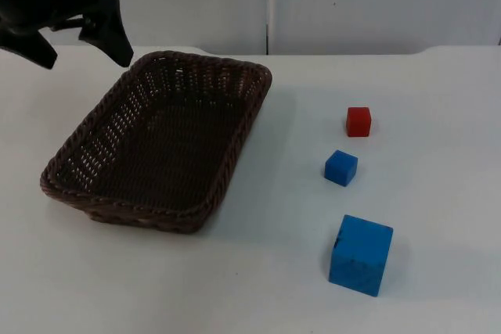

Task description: Pick up the basket with the left hand and place the largest block into the basket with the right hand.

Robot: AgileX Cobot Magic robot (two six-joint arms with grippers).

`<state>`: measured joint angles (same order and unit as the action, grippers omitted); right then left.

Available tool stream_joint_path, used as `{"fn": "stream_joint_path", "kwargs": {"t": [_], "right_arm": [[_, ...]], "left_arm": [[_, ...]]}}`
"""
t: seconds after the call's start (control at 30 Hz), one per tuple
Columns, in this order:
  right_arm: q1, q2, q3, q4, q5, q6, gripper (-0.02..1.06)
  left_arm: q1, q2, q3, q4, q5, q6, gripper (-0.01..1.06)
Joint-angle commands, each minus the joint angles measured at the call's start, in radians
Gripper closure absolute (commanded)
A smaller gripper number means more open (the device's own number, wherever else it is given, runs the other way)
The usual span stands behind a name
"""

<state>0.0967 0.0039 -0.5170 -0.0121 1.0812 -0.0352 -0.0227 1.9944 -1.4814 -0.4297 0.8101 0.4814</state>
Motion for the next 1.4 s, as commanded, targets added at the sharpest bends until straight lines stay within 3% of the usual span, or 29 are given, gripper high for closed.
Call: {"fn": "stream_joint_path", "kwargs": {"t": [0.0, 0.57, 1.17, 1.3, 1.37], "right_arm": [[-0.005, -0.004, 0.002, -0.002, -0.003, 0.003, 0.0], [-0.005, -0.004, 0.002, -0.004, -0.003, 0.003, 0.0], [-0.005, -0.004, 0.002, -0.004, -0.003, 0.003, 0.0], [-0.005, -0.004, 0.002, -0.004, -0.003, 0.003, 0.0], [-0.005, -0.004, 0.002, -0.004, -0.003, 0.003, 0.0]], "left_arm": [[-0.007, 0.021, -0.022, -0.03, 0.014, 0.024, 0.0], [-0.007, 0.278, -0.267, -0.038, 0.077, 0.064, 0.0], [-0.007, 0.392, -0.287, -0.057, 0.091, 0.064, 0.0], [-0.007, 0.392, -0.287, -0.057, 0.093, 0.064, 0.05], [-0.007, 0.392, -0.287, -0.057, 0.093, 0.064, 0.18]]}}
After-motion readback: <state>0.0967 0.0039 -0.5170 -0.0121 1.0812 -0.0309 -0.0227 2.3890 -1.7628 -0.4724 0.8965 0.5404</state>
